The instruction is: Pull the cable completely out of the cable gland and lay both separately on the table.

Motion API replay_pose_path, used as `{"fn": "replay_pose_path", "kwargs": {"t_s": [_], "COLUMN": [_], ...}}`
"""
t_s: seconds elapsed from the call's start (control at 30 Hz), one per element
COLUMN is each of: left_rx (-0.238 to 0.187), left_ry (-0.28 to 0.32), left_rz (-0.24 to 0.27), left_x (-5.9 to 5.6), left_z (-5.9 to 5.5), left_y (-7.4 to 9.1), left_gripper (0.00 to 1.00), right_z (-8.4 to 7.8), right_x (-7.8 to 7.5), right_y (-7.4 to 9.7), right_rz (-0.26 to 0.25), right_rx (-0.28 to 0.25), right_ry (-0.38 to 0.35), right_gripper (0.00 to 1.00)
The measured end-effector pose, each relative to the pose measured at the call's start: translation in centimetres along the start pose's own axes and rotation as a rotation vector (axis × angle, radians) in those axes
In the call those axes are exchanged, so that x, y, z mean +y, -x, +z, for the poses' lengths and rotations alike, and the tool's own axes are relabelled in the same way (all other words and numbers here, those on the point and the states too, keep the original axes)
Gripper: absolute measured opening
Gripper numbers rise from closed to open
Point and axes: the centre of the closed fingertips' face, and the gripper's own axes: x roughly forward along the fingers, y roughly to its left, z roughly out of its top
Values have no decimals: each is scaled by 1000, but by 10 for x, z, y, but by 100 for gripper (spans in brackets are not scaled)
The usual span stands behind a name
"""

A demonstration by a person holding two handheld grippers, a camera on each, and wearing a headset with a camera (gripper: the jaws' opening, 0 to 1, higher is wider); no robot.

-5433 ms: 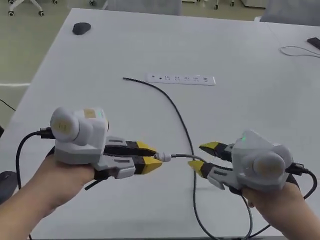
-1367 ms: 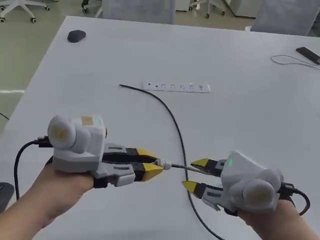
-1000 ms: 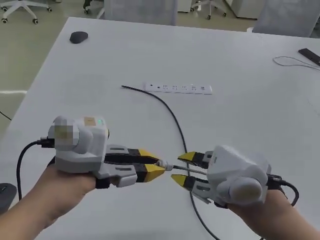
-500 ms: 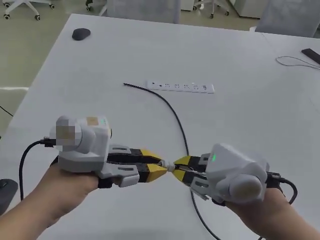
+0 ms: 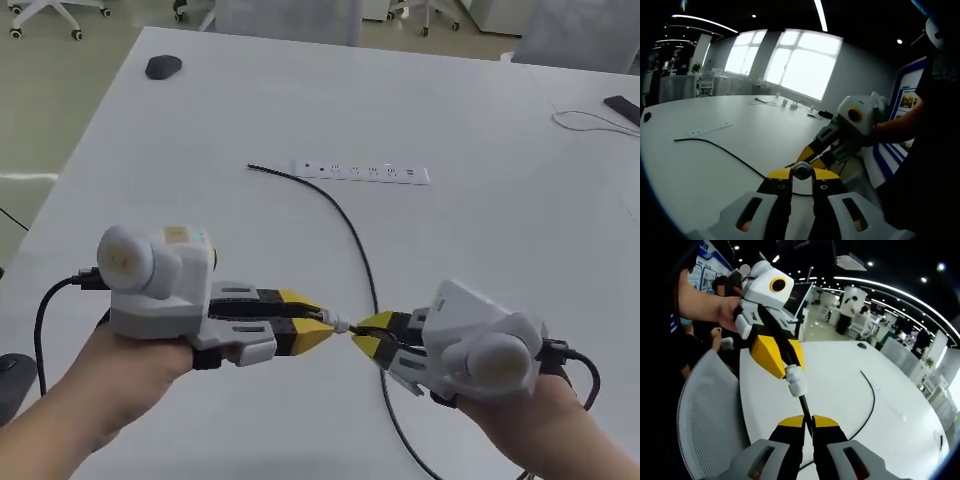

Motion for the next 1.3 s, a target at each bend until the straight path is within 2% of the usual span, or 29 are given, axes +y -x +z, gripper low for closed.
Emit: {"fn": "replay_pose_path", "kwargs": {"t_s": [0.2,0.47,0.7,0.93,1.07,1.3], "left_rx": [-9,-25,-24,-20,-23,-28], "left_ry": [4,18,26,35,-5,-2], "left_rz": [3,9,22,27,30,51], "left_x": [-1,2,5,8,10,21], "left_z": [3,5,-3,-12,-16,-30], "left_y": [2,6,11,11,10,11], "left_gripper": [15,15,15,15,15,15], "right_z": [-13,-42,-63,-61,-56,-45], "right_x": [-4,-10,-10,-14,-19,-26], "right_y": [1,-1,-3,-6,-8,-17], "right_rz": [-11,-26,-32,-41,-45,-45], "right_rx": [22,75,106,102,103,111], "right_ry": [-47,-90,-129,-143,-136,-96], "right_gripper": [0,0,0,0,0,0]}}
